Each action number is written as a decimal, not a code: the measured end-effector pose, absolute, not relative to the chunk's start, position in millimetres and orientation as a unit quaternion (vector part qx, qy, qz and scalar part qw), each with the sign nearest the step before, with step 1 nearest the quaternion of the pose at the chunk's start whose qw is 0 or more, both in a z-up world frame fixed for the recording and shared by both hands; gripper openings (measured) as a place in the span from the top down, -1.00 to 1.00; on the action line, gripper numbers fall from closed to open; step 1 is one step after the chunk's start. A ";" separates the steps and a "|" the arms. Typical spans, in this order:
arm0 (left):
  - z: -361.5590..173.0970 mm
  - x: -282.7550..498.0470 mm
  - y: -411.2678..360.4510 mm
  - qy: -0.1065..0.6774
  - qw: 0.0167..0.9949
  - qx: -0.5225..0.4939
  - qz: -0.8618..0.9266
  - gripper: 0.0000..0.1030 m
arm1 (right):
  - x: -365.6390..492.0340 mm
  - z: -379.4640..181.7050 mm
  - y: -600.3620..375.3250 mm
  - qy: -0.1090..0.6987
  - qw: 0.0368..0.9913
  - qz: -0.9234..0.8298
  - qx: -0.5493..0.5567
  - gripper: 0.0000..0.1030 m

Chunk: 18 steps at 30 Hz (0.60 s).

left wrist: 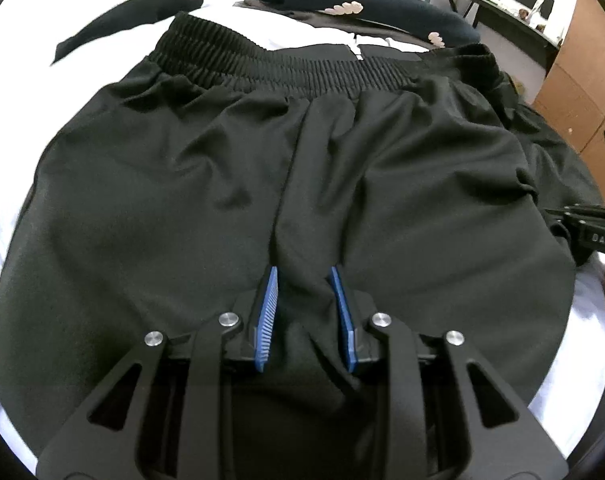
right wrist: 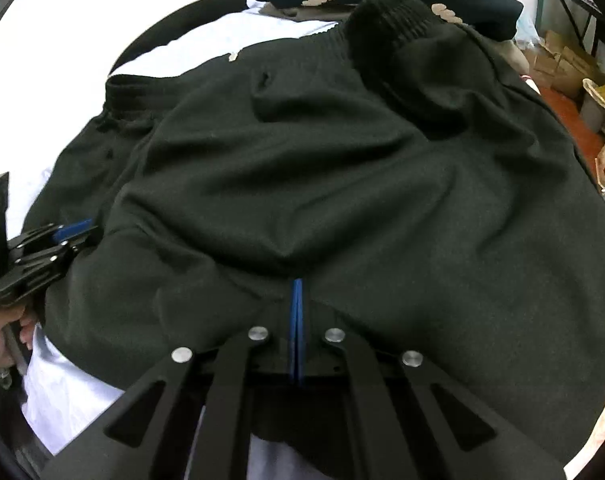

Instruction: Fold large clothes

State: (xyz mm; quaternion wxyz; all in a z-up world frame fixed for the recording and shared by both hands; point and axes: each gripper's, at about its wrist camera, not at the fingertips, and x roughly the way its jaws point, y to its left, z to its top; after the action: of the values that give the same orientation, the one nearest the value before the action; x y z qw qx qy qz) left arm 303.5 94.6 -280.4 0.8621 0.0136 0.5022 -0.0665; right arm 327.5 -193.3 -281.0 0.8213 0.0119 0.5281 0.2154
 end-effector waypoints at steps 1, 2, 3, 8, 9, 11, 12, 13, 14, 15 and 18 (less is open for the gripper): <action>-278.4 302.8 93.2 0.501 0.863 0.015 -0.063 0.44 | 323.7 -277.2 -193.0 0.525 0.824 0.215 0.009 1.00; -273.5 300.6 91.0 0.496 0.866 0.021 -0.058 0.44 | 320.5 -272.3 -194.1 0.521 0.826 0.215 0.010 1.00; -268.6 297.7 88.7 0.492 0.869 0.027 -0.053 0.44 | 316.9 -266.5 -195.8 0.517 0.829 0.214 0.012 1.00; -220.0 277.5 74.1 0.448 0.892 0.029 -0.045 0.45 | 281.8 -233.4 -204.3 0.479 0.853 0.205 0.027 0.85; -210.3 271.7 70.5 0.436 0.898 0.031 -0.044 0.42 | 273.8 -228.5 -203.7 0.474 0.855 0.210 0.034 0.85; -196.7 261.8 64.6 0.418 0.907 0.035 -0.044 0.20 | 260.3 -222.9 -202.7 0.466 0.858 0.213 0.047 0.84; -189.9 256.1 61.5 0.406 0.912 0.034 -0.045 -0.18 | 254.4 -220.7 -202.3 0.466 0.857 0.215 0.053 0.80; -185.9 251.5 59.9 0.396 0.917 0.033 -0.043 -0.63 | 249.9 -218.0 -199.6 0.470 0.853 0.219 0.057 0.67; -183.8 248.3 57.5 0.390 0.919 0.031 -0.044 -0.74 | 248.3 -215.1 -195.8 0.472 0.851 0.223 0.057 0.54; -182.9 244.5 54.2 0.387 0.920 0.028 -0.051 -0.75 | 245.7 -211.5 -194.0 0.474 0.850 0.224 0.052 0.27; -192.3 247.4 43.3 0.409 0.910 0.019 -0.070 -0.75 | 238.8 -202.2 -186.8 0.465 0.850 0.245 0.036 -0.13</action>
State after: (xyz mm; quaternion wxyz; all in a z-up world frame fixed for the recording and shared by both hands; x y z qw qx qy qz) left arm 247.4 43.3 -192.3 0.9096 0.0190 0.4091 -0.0703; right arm 238.8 -186.8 -202.2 0.8499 0.0358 0.4651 0.2450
